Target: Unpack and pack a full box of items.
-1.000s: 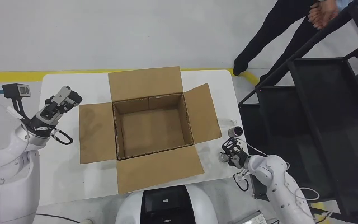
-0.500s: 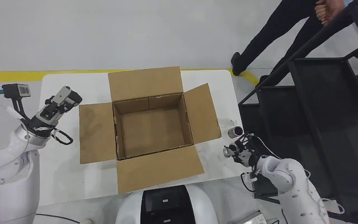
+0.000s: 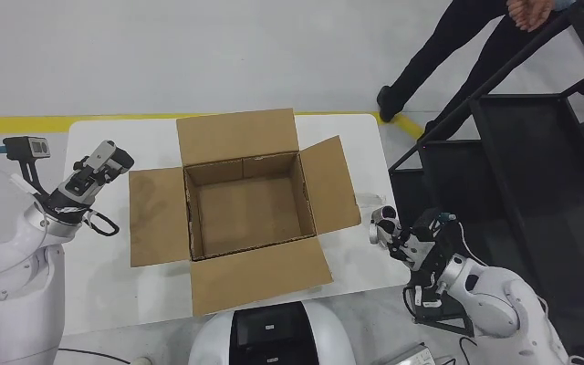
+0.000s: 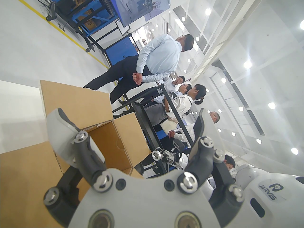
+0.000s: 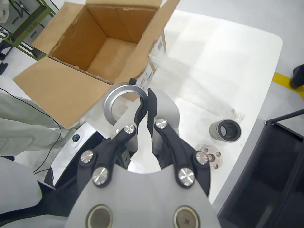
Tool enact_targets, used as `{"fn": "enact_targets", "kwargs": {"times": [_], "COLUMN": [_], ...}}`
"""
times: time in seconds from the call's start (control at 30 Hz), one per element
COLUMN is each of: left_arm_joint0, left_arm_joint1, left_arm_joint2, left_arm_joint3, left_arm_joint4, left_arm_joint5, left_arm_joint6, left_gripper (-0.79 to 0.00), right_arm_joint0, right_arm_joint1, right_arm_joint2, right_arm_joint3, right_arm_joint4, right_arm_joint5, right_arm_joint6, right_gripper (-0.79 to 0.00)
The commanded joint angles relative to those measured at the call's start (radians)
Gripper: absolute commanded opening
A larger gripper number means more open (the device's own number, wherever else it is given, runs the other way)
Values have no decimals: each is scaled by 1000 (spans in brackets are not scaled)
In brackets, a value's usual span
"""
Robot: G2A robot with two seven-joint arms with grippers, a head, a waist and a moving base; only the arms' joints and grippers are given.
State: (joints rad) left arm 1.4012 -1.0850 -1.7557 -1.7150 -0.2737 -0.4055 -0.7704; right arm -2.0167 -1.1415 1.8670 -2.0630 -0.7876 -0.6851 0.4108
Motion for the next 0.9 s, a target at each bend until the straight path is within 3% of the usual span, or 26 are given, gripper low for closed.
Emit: {"fn": "enact_targets", "kwargs": {"times": [0.0, 0.63, 0.87], "left_arm_joint0": [0, 0, 0], "left_arm_joint1": [0, 0, 0], "left_arm_joint2": [0, 0, 0], "left_arm_joint3": [0, 0, 0], "left_arm_joint4": [0, 0, 0], "left_arm_joint5": [0, 0, 0], "left_arm_joint6": [0, 0, 0], "left_gripper": [0, 0, 0], "right_arm_joint0": [2, 9, 153], "right_arm_joint1": [0, 0, -2], "right_arm_joint2": [-6, -15, -176], "right_arm_joint3": [-12, -13, -18], "right_arm_joint4": [7, 17, 17], "right_arm_joint5": [15, 27, 93], "right_arm_joint6": [-6, -12, 13], "right_gripper": [-785, -785, -785]}}
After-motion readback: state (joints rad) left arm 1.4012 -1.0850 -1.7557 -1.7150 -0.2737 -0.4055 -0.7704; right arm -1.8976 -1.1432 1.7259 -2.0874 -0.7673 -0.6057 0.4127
